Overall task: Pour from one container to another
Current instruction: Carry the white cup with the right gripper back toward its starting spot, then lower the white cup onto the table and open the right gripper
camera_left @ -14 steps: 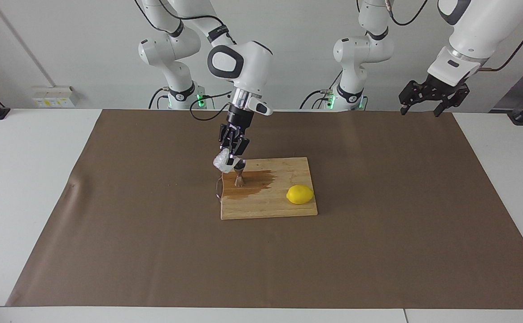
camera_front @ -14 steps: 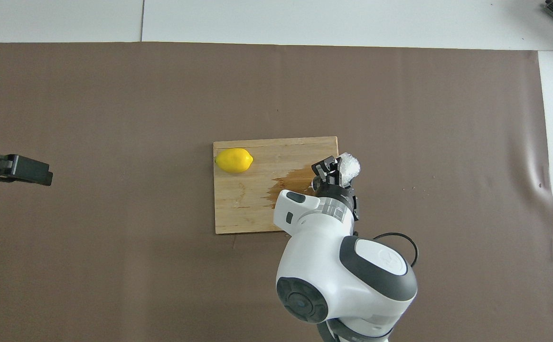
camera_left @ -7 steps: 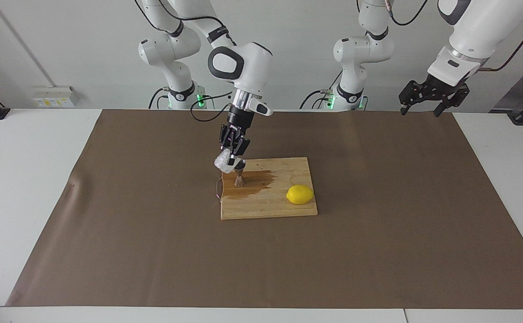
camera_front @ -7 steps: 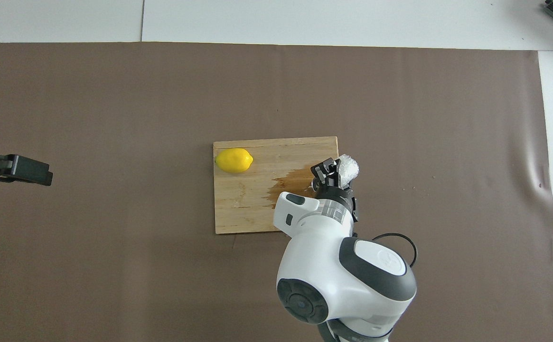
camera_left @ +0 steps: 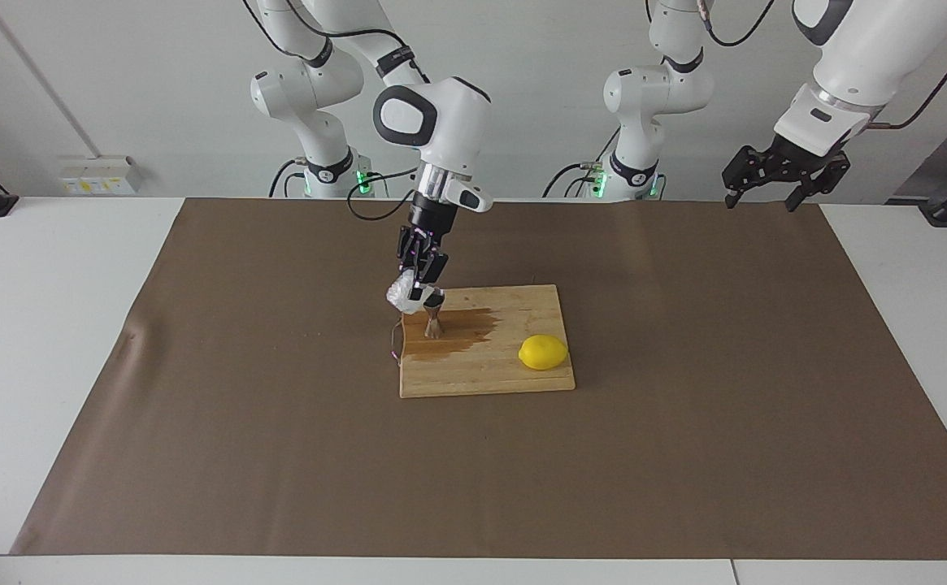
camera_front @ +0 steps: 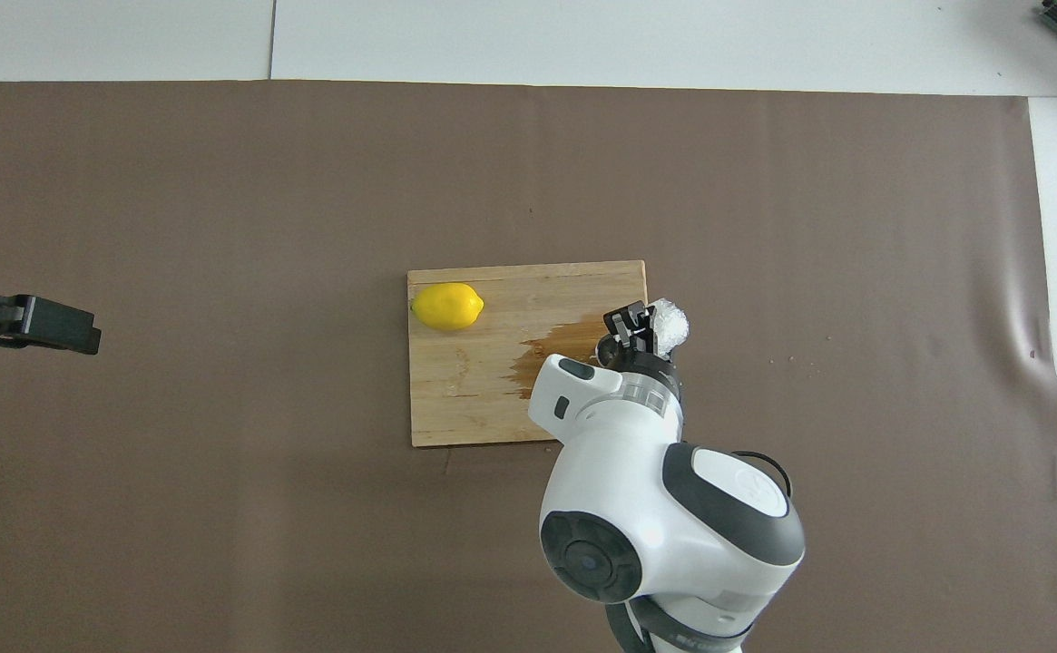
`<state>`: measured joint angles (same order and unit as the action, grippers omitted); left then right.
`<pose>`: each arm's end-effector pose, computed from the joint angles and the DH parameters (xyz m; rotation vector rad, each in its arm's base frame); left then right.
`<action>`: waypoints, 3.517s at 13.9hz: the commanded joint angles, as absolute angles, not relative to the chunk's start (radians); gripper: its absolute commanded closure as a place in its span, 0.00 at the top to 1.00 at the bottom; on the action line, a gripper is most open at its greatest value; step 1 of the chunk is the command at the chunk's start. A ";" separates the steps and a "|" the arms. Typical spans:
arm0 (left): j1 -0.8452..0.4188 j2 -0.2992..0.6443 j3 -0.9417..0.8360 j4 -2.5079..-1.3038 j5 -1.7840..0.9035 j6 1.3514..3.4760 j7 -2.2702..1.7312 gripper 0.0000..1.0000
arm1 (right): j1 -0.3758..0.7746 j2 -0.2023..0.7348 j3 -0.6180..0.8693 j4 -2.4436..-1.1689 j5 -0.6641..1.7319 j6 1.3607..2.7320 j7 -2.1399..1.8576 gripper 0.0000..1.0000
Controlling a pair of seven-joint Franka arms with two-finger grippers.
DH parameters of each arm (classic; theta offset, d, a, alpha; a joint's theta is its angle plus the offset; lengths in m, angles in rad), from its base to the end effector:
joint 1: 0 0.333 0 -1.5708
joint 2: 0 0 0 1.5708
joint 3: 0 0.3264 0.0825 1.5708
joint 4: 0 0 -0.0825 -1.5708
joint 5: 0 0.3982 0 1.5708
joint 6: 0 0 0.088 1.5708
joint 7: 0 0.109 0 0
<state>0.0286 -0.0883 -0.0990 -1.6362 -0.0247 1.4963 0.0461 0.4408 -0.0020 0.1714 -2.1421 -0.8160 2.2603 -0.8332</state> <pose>0.5303 -0.0428 0.6434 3.1198 -0.1829 -0.0816 0.4757 0.3091 0.4242 1.3966 2.0482 0.0508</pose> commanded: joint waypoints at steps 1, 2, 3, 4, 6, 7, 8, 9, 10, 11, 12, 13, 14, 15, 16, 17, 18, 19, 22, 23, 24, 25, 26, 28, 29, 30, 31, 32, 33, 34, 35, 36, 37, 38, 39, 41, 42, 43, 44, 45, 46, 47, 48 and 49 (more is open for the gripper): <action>0.021 -0.110 -0.091 -1.655 -0.032 1.488 0.038 1.00 | 0.416 -0.002 0.176 -2.126 -0.761 2.261 -0.828 0.00; 0.021 -0.110 -0.091 -1.655 -0.032 1.488 0.038 1.00 | 0.408 -0.008 0.175 -2.126 -0.734 2.261 -0.830 0.00; 0.021 -0.110 -0.091 -1.655 -0.032 1.488 0.038 1.00 | 0.393 -0.012 0.173 -2.126 -0.703 2.263 -0.833 0.00; 0.021 -0.110 -0.091 -1.655 -0.032 1.488 0.038 1.00 | 0.378 -0.020 0.173 -2.125 -0.668 2.264 -0.834 0.00; 0.021 -0.110 -0.091 -1.655 -0.032 1.488 0.038 1.00 | 0.347 -0.037 0.172 -2.125 -0.588 2.264 -0.859 0.00; 0.021 -0.110 -0.091 -1.655 -0.032 1.488 0.038 1.00 | 0.330 -0.046 0.172 -2.126 -0.553 2.264 -0.880 0.00; 0.021 -0.110 -0.091 -1.655 -0.032 1.488 0.038 1.00 | 0.309 -0.055 0.172 -2.126 -0.510 2.264 -0.908 0.00; 0.021 -0.110 -0.091 -1.655 -0.032 1.488 0.038 1.00 | 0.286 -0.061 0.172 -2.126 -0.459 2.264 -0.931 0.00; 0.021 -0.110 -0.091 -1.655 -0.032 1.488 0.038 1.00 | 0.263 -0.069 0.172 -2.126 -0.409 2.264 -0.961 0.00; 0.021 -0.110 -0.091 -1.655 -0.032 1.488 0.038 1.00 | 0.236 -0.074 0.172 -2.126 -0.355 2.264 -1.003 0.00; 0.021 -0.110 -0.091 -1.655 -0.032 1.488 0.038 1.00 | 0.207 -0.080 0.172 -2.128 -0.295 2.263 -1.044 0.00; 0.021 -0.110 -0.091 -1.655 -0.032 1.488 0.038 1.00 | 0.180 -0.086 0.170 -2.134 -0.243 2.261 -1.093 0.00; 0.021 -0.110 -0.091 -1.655 -0.032 1.488 0.038 1.00 | 0.148 -0.087 0.170 -2.135 -0.194 2.261 -1.165 0.00; 0.021 -0.110 -0.091 -1.655 -0.032 1.488 0.038 1.00 | 0.115 -0.086 0.170 -2.137 -0.139 2.260 -1.230 0.00; 0.021 -0.110 -0.091 -1.655 -0.032 1.488 0.038 1.00 | 0.083 -0.086 0.170 -2.144 -0.068 2.260 -1.294 0.00; 0.021 -0.110 -0.091 -1.655 -0.032 1.488 0.038 1.00 | 0.049 -0.086 0.170 -2.149 -0.014 2.253 -1.358 0.00; 0.021 -0.110 -0.091 -1.655 -0.032 1.488 0.038 1.00 | 0.019 -0.086 0.170 -2.149 0.027 2.237 -1.411 0.00; 0.021 -0.110 -0.091 -1.655 -0.032 1.488 0.038 1.00 | -0.001 -0.087 0.170 -2.152 0.050 2.218 -1.436 0.00; 0.021 -0.110 -0.091 -1.655 -0.032 1.488 0.038 1.00 | -0.067 -0.086 0.169 -2.170 0.067 2.200 -1.482 0.00; 0.021 -0.110 -0.092 -1.655 -0.032 1.486 0.038 1.00 | -0.101 -0.083 0.170 -2.184 0.101 2.201 -1.520 0.00; 0.021 -0.110 -0.091 -1.655 -0.032 1.488 0.038 1.00 | -0.121 -0.074 0.169 -2.200 0.153 2.204 -1.587 0.00; 0.021 -0.110 -0.091 -1.655 -0.032 1.488 0.038 1.00 | -0.152 -0.060 0.169 -2.209 0.197 2.212 -1.665 0.00; 0.021 -0.110 -0.092 -1.655 -0.032 1.486 0.038 1.00 | -0.178 -0.043 0.169 -2.215 0.218 2.214 -1.718 0.00; 0.021 -0.110 -0.091 -1.655 -0.032 1.488 0.038 1.00 | -0.207 -0.031 0.169 -2.230 0.219 2.233 -1.764 0.00; 0.021 -0.110 -0.091 -1.655 -0.032 1.488 0.038 1.00 | -0.216 -0.019 0.169 -2.241 0.228 2.246 -1.787 0.00; 0.021 -0.110 -0.091 -1.655 -0.032 1.488 0.038 1.00 | -0.225 -0.005 0.169 -2.253 0.254 2.273 -1.820 0.00; 0.021 -0.110 -0.091 -1.655 -0.032 1.488 0.038 1.00 | -0.239 0.012 0.169 -2.272 0.291 2.298 -1.872 0.00; 0.021 -0.110 -0.091 -1.655 -0.032 1.488 0.038 1.00 | -0.250 0.026 0.169 -2.285 0.339 2.321 -1.922 0.00; 0.021 -0.110 -0.091 -1.655 -0.032 1.488 0.038 1.00 | -0.255 0.037 0.169 -2.293 0.363 2.339 -1.960 0.00; 0.021 -0.110 -0.091 -1.655 -0.032 1.488 0.038 1.00 | -0.256 0.047 0.167 -2.296 0.368 2.351 -1.971 0.00; 0.021 -0.110 -0.091 -1.655 -0.032 1.488 0.038 1.00 | -0.261 0.058 0.167 -2.302 0.368 2.356 -1.979 0.00; 0.021 -0.110 -0.091 -1.655 -0.032 1.488 0.038 1.00 | -0.264 0.072 0.169 -2.306 0.370 2.368 -1.989 0.00; 0.021 -0.110 -0.091 -1.655 -0.032 1.488 0.038 1.00 | -0.265 0.075 0.167 -2.313 0.370 2.393 -2.003 0.00; 0.021 -0.110 -0.091 -1.655 -0.032 1.488 0.038 1.00 | -0.265 0.078 0.169 -2.324 0.371 2.410 -2.008 0.00; 0.021 -0.110 -0.091 -1.655 -0.032 1.488 0.038 1.00 | -0.265 0.084 0.169 -2.336 0.371 2.433 -2.008 0.00; 0.021 -0.110 -0.091 -1.655 -0.032 1.488 0.038 1.00 | -0.264 0.086 0.169 -2.339 0.383 2.438 -2.009 0.00; 0.021 -0.110 -0.091 -1.655 -0.032 1.488 0.038 1.00 | -0.265 0.086 0.169 -2.335 0.387 2.436 -2.016 0.00; 0.021 -0.110 -0.091 -1.655 -0.032 1.488 0.038 1.00 | -0.265 0.089 0.169 -2.330 0.387 2.434 -2.023 0.47; 0.021 -0.110 -0.091 -1.655 -0.032 1.488 0.038 1.00 | -0.262 0.090 0.169 -2.318 0.387 2.433 -2.057 0.99; 0.021 -0.110 -0.091 -1.655 -0.032 1.488 0.038 1.00 | -0.258 0.086 0.169 -2.306 0.387 2.425 -2.074 1.00; 0.021 -0.110 -0.092 -1.655 -0.032 1.488 0.038 1.00 | -0.255 0.080 0.170 -2.296 0.387 2.409 -2.072 1.00; 0.021 -0.110 -0.091 -1.655 -0.032 1.488 0.038 1.00 | -0.252 0.075 0.172 -2.281 0.387 2.386 -2.072 1.00; 0.021 -0.110 -0.091 -1.655 -0.032 1.488 0.038 1.00 | -0.245 0.063 0.176 -2.267 0.387 2.369 -2.071 1.00; 0.021 -0.110 -0.091 -1.655 -0.032 1.488 0.038 1.00 | -0.239 0.051 0.179 -2.261 0.385 2.367 -2.069 1.00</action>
